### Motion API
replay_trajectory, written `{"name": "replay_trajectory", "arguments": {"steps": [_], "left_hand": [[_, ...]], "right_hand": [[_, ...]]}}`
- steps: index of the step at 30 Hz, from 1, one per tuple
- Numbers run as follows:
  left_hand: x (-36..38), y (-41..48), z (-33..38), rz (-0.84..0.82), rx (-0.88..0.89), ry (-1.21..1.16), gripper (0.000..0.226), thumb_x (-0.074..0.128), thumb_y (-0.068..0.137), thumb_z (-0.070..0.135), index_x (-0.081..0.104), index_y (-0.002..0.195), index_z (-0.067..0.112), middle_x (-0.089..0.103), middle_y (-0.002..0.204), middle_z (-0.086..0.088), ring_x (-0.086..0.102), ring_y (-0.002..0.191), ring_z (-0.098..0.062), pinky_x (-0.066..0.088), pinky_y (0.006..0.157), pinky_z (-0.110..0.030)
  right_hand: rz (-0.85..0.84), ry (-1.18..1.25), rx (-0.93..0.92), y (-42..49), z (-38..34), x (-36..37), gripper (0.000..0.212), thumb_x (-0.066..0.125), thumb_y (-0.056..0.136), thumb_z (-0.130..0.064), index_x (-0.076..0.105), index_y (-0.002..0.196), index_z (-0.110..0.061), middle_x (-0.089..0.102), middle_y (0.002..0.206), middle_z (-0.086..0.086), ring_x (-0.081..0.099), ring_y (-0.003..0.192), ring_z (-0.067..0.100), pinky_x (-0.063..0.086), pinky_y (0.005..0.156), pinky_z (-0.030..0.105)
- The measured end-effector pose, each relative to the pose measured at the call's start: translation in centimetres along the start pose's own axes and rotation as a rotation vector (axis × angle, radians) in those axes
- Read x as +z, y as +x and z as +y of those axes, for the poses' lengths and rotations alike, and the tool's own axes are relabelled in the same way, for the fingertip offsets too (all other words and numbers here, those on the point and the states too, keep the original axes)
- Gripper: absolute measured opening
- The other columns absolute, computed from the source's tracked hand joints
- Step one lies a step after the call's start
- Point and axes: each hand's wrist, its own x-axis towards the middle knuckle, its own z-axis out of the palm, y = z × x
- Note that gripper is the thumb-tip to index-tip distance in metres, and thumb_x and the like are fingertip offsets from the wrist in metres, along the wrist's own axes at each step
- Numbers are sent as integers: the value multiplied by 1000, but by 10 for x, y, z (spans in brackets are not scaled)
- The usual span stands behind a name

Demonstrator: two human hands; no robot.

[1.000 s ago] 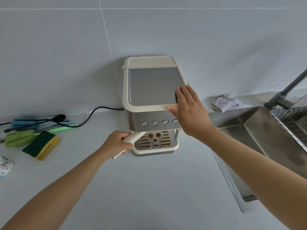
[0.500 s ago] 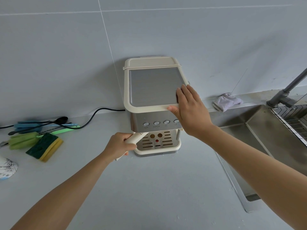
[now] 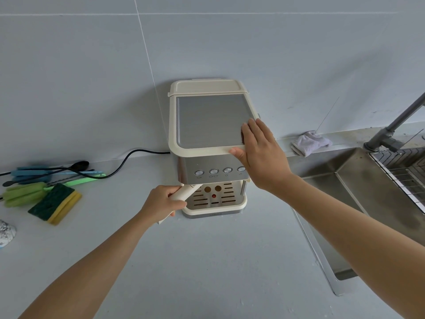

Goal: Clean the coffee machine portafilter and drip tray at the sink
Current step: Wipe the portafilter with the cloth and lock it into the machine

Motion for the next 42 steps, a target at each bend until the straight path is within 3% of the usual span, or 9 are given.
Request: {"name": "replay_trajectory", "arguments": {"steps": [3, 6, 14, 21, 27, 32, 39, 42], "left_hand": [[6, -1, -1, 28, 10, 18, 52, 55, 55, 27, 69, 101, 9, 61, 81, -7, 50, 50, -14, 44, 49, -20], [14, -1, -3, 75, -2, 23, 48, 55, 54, 28, 68, 93, 4, 56, 69, -4, 48, 39, -8, 43, 52, -23], [16, -1, -3, 96, -10, 35, 39, 55, 55, 27, 66, 83, 3, 51, 58, 2, 46, 34, -6, 41, 53, -24], [18, -5, -1, 108, 10, 40, 18, 60, 61, 22, 64, 77, 14, 49, 56, 4, 46, 34, -6, 39, 49, -21], [23, -8, 1, 139, 30, 34, 18, 52, 56, 26, 58, 72, 21, 49, 57, 4, 46, 45, -14, 33, 38, -8], [25, -7, -2, 148, 45, 48, 20, 52, 57, 27, 59, 74, 20, 52, 61, -1, 46, 48, -15, 38, 46, -21], [24, -7, -1, 142, 33, 70, 25, 51, 57, 27, 60, 75, 12, 48, 59, 0, 46, 46, -15, 37, 46, -21], [21, -4, -3, 115, 22, 70, 34, 52, 56, 27, 64, 81, 6, 52, 63, -4, 47, 38, -9, 36, 40, -12]], "right_hand": [[6, 1, 0, 1, 1, 3, 102, -9, 81, -65, 38, 133, 9, 40, 140, 27, 29, 135, 42, 25, 112, 49], [13, -7, -1, 2, 2, 5, 101, -9, 83, -65, 41, 131, 9, 43, 137, 27, 32, 134, 42, 28, 111, 51], [24, 11, 7, 1, 0, 4, 100, -7, 83, -64, 40, 131, 9, 43, 137, 27, 31, 134, 43, 27, 111, 50], [30, 0, 5, 1, 0, 6, 100, -8, 83, -64, 40, 131, 10, 42, 137, 28, 32, 133, 43, 28, 111, 50], [22, -2, 11, 1, -1, 5, 102, -10, 81, -65, 38, 132, 9, 41, 138, 26, 30, 135, 41, 25, 113, 48], [15, -5, 16, 2, 0, 7, 102, -11, 82, -65, 39, 131, 9, 42, 137, 27, 31, 134, 42, 27, 111, 51], [-13, -17, 6, 2, 0, 4, 107, -15, 78, -67, 34, 135, 9, 37, 141, 26, 25, 137, 40, 23, 114, 48], [-25, -23, -1, 2, 1, 3, 108, -17, 76, -68, 33, 136, 8, 35, 143, 25, 23, 138, 39, 21, 115, 46]]}}
